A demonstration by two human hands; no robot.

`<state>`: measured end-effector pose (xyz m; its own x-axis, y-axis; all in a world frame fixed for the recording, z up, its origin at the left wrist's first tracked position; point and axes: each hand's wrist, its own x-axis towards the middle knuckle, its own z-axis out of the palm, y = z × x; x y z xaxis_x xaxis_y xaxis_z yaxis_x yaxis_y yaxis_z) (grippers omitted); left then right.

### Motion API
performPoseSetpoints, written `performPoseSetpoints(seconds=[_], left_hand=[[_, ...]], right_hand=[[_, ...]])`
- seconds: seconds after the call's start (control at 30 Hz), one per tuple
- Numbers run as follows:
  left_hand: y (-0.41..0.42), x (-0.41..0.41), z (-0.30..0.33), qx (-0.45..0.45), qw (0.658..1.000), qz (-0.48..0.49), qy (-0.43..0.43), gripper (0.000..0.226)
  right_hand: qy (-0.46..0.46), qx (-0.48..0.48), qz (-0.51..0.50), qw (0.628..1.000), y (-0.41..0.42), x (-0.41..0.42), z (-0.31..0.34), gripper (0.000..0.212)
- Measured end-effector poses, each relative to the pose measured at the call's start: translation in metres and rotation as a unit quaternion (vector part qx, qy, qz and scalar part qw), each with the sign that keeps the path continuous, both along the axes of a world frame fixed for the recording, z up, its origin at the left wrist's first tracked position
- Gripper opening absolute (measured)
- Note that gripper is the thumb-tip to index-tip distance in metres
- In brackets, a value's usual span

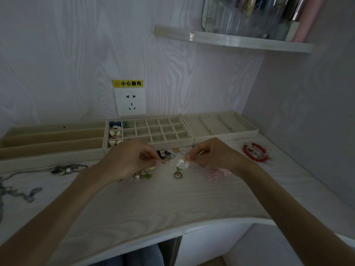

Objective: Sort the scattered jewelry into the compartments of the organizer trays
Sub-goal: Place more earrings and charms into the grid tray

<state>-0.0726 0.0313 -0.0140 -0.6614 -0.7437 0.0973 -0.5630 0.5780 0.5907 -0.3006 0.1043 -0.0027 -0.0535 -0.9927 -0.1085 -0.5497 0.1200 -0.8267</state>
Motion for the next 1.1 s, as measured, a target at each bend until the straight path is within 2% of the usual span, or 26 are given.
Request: performPoseSetpoints(seconds=[0.07,0.17,0.3,0.43,0.5,0.6,0.7,0.77,0.87,0.93,1.0,1.1], left_hand=[[0.001,0.001,-0.001,0.001,1.000,0.003,-0.011,0.013],[0.002,0.004,-0.002,-0.001,1.000,0.006,-0.021,0.012],[0.003,0.001,0.007,0.019,0.998,0.005,0.059,0.017],[0.006,-0.004,0.020,0.092,0.989,-0.009,0.113,0.020],[0.007,-0.005,0.023,0.105,0.989,-0.016,0.107,0.021],[0.010,-0.007,0.028,0.131,0.983,-0.007,0.131,0.021],[0.016,-0.010,0.036,0.224,0.958,0.047,0.170,0.023],[0.021,-0.008,0.040,0.284,0.941,0.093,0.162,0.023],[0.023,0.004,0.039,0.339,0.930,0.113,0.087,0.056],[0.021,0.014,0.035,0.361,0.922,0.115,0.082,0.069],[0.019,0.021,0.032,0.374,0.912,0.130,0.109,0.066],[0.016,0.029,0.032,0.380,0.894,0.162,0.174,0.046]], right_hand=[[-0.019,0.025,0.016,0.999,-0.001,0.002,0.004,0.005],[-0.107,0.046,0.038,0.992,-0.001,0.003,0.010,0.009],[-0.197,0.061,0.035,0.978,-0.003,0.008,0.013,0.004],[-0.261,0.062,0.038,0.963,-0.005,0.012,0.017,0.002],[-0.251,0.044,0.027,0.967,-0.006,0.015,0.020,0.007],[-0.181,-0.001,0.020,0.983,-0.006,0.023,0.027,0.017],[-0.151,-0.042,0.016,0.988,-0.007,0.035,0.035,0.020],[-0.154,-0.058,0.014,0.986,-0.009,0.044,0.039,0.015],[-0.160,-0.068,0.013,0.985,-0.015,0.056,0.041,0.009],[-0.152,-0.073,0.018,0.986,-0.019,0.065,0.041,0.006],[-0.133,-0.077,0.029,0.988,-0.023,0.074,0.039,0.005],[-0.096,-0.077,0.056,0.991,-0.028,0.084,0.037,0.005]])
